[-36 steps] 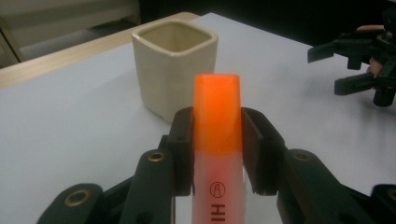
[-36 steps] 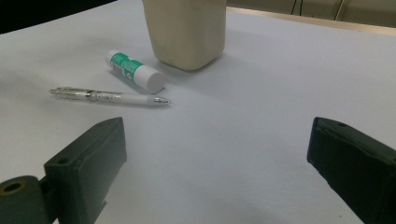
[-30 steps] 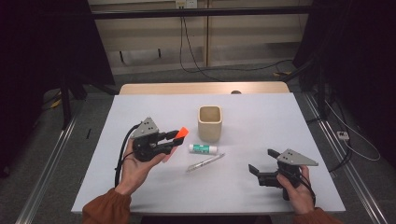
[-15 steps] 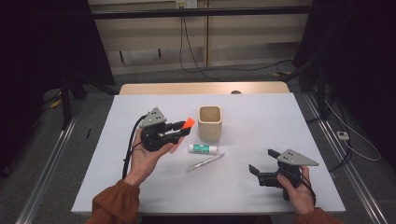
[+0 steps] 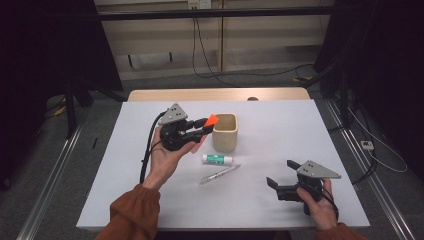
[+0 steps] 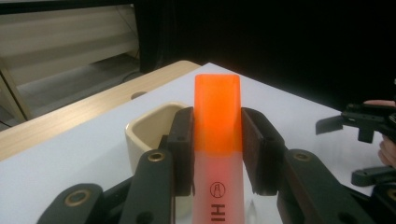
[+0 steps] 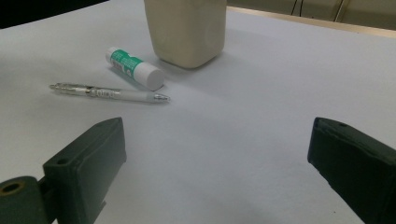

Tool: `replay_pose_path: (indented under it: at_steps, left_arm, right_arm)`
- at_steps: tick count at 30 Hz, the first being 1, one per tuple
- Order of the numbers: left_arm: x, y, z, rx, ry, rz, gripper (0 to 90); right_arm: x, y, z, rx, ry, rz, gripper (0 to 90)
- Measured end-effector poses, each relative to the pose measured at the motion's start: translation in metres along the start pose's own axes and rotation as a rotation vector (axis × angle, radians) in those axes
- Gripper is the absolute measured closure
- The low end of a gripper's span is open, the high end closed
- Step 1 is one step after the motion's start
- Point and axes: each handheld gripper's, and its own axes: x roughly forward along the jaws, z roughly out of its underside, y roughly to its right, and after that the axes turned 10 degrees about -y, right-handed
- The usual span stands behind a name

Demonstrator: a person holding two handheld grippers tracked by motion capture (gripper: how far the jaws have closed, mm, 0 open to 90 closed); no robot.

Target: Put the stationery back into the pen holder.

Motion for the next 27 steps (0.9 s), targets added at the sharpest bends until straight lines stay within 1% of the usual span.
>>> replay_pose_path:
  at_steps: [2,6,7,10,12,15,18,19,22,24,27]
  left_arm:
    - [0.004,-0.002,-0.003,-0.021,0.013,0.01,67.2]
    - [0.012,-0.003,-0.007,-0.018,0.018,0.022,67.2]
    - [0.014,-0.004,-0.009,-0.013,0.017,0.014,67.2]
    - [0.018,-0.007,-0.013,-0.02,0.026,0.011,67.2]
    - [0.021,-0.009,-0.016,-0.015,0.03,0.003,67.2]
    - [0.025,-0.012,-0.02,-0.028,0.044,0.004,67.1]
    - [0.029,-0.012,-0.023,-0.03,0.039,-0.003,67.1]
    - [0.034,-0.012,-0.026,-0.032,0.038,0.0,67.2]
    - [0.042,-0.009,-0.032,-0.018,0.032,-0.001,67.2]
    - [0.048,-0.007,-0.036,-0.019,0.035,-0.001,67.2]
    - [0.055,-0.006,-0.041,-0.008,0.031,-0.011,67.2]
  right_arm:
    - [0.0,0.0,0.0,0.004,-0.001,-0.002,4.2]
    - [0.001,0.001,0.0,0.008,-0.005,0.001,4.2]
    - [0.001,0.001,0.0,0.005,-0.003,0.0,4.2]
    - [0.0,0.0,0.001,0.003,-0.002,-0.001,4.2]
    - [0.0,0.001,0.001,0.004,-0.003,0.0,4.2]
    - [0.0,0.001,0.001,0.009,-0.004,-0.001,4.2]
    - [0.0,0.001,0.001,0.01,-0.004,0.001,4.2]
    - [0.0,0.001,0.001,0.008,-0.004,0.001,4.2]
    - [0.0,0.0,0.001,0.005,-0.006,-0.003,4.2]
    - [0.0,0.0,0.001,0.006,-0.005,-0.004,4.2]
    - [0.0,0.001,0.001,0.006,-0.006,-0.005,4.2]
